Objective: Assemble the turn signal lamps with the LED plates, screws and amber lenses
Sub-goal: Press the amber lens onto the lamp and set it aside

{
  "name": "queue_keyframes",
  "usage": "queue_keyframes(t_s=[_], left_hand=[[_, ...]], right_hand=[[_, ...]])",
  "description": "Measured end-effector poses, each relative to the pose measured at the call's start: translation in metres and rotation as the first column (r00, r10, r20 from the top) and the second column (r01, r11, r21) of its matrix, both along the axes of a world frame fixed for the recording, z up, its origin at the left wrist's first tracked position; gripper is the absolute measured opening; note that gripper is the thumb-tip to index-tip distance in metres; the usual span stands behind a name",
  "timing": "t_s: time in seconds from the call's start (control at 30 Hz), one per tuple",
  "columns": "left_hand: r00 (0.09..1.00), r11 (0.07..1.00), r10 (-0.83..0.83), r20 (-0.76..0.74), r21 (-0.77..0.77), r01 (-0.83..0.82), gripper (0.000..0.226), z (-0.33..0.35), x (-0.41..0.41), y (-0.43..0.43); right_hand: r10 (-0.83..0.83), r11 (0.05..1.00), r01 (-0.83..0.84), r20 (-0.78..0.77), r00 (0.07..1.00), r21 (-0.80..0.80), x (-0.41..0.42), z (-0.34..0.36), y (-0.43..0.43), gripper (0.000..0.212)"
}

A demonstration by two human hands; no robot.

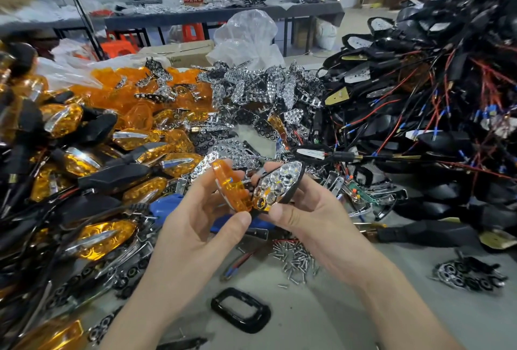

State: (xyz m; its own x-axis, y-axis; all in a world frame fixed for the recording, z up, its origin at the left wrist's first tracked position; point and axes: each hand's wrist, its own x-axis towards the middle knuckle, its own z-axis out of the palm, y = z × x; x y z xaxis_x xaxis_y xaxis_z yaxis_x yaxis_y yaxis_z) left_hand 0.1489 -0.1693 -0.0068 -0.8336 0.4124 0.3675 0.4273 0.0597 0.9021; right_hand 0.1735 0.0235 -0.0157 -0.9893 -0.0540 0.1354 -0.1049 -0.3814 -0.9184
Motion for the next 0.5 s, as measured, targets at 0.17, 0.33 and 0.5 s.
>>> queue_keyframes(t_s=[0.17,0.33,0.5], left_hand=[[1.000,0.997,0.009,-0.003,-0.071,-0.009,0.062,0.001,-0.001,-0.002],[0.999,0.991,-0.025,-0.026,-0.132,0.021,0.063,0.003,-0.001,-0.007],[0.997,0.975,-0.022,-0.075,-0.222,0.004,0.065,-0.001,-0.005,-0.010]], right_hand=[[-0.023,0.997,0.024,-0.012,1.000,0.073,-0.001,-0.001,-0.001,0.068],[-0.019,0.993,0.022,-0.026,0.999,0.120,0.001,0.001,-0.003,0.063],[-0.053,0.979,0.055,-0.017,0.998,0.196,0.001,0.002,-0.004,0.051]])
